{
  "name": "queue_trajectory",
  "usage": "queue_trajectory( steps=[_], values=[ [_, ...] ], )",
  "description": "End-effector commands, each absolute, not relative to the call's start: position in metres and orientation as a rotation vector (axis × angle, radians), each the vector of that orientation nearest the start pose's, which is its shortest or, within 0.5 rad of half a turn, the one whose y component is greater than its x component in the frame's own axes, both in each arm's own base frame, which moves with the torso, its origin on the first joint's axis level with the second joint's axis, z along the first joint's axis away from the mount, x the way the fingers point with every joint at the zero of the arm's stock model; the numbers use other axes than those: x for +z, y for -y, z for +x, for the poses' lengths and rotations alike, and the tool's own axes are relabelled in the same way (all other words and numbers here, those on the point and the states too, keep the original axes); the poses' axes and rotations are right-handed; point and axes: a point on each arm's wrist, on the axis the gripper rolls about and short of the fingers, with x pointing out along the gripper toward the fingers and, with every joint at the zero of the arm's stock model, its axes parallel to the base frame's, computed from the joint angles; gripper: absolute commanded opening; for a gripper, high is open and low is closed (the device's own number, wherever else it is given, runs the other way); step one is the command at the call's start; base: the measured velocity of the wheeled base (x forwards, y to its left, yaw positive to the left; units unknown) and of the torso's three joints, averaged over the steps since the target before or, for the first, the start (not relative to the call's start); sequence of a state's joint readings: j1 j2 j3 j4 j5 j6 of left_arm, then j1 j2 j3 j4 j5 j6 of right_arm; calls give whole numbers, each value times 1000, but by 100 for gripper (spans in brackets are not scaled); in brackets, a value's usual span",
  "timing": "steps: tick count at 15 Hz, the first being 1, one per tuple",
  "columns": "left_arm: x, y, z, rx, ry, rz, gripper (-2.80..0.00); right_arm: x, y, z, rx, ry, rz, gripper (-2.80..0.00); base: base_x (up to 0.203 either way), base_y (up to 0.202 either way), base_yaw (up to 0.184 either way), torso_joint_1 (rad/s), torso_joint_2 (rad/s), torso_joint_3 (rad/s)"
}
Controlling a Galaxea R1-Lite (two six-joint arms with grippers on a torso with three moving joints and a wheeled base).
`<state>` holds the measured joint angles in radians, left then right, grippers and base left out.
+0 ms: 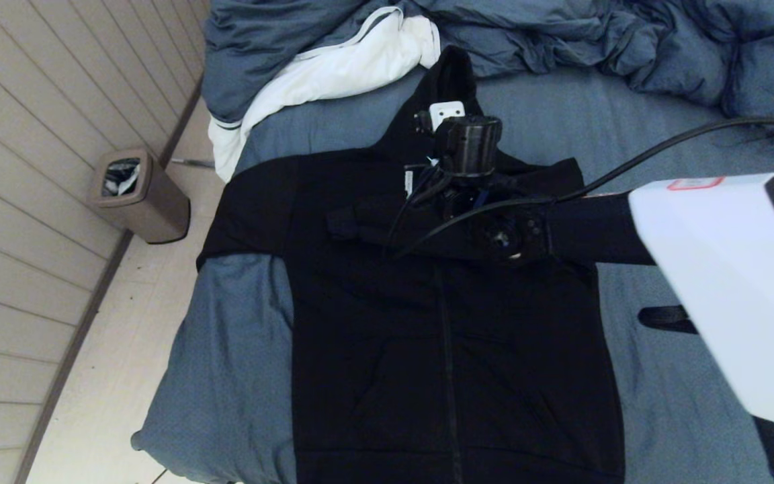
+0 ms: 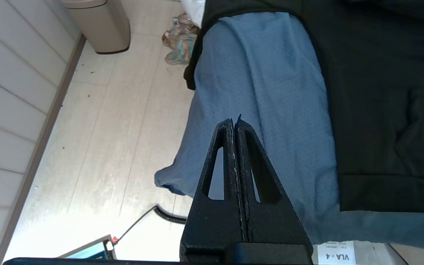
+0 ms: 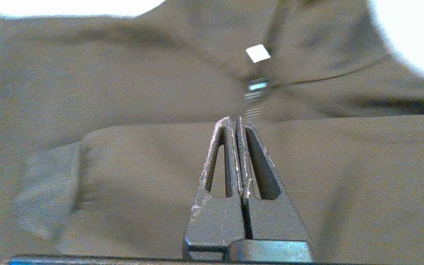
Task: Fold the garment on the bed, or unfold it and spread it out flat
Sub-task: Fold the black sweatshirt
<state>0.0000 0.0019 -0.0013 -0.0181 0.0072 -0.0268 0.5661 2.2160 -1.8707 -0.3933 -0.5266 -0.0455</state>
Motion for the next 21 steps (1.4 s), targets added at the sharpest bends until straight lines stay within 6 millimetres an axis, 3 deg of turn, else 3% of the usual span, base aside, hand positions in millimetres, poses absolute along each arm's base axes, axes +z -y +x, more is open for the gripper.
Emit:
queue_trajectory(
  steps=[1, 5, 10, 14, 19, 21],
  values=[
    [78, 0, -23, 7, 20, -28, -280, 307, -198, 375, -22, 87, 3, -280, 0, 0, 0, 0, 0, 0],
    [78, 0, -23, 7, 18, -28, -280, 344, -123, 327, -145, 53, -14, -280, 0, 0, 0, 0, 0, 0],
    [78, 0, -23, 7, 18, -28, -280, 355, -57, 261, -288, -36, -22, -280, 0, 0, 0, 0, 0, 0],
    [78, 0, -23, 6, 20, -17, -280, 334, -25, 210, -367, -182, 56, -280, 0, 0, 0, 0, 0, 0],
    [78, 0, -23, 6, 20, -15, -280, 295, -15, 139, -285, -350, 219, -280, 0, 0, 0, 0, 0, 0],
    [78, 0, -23, 6, 17, -15, -280, 283, -9, 107, -293, -335, 253, -280, 0, 0, 0, 0, 0, 0]
  ],
)
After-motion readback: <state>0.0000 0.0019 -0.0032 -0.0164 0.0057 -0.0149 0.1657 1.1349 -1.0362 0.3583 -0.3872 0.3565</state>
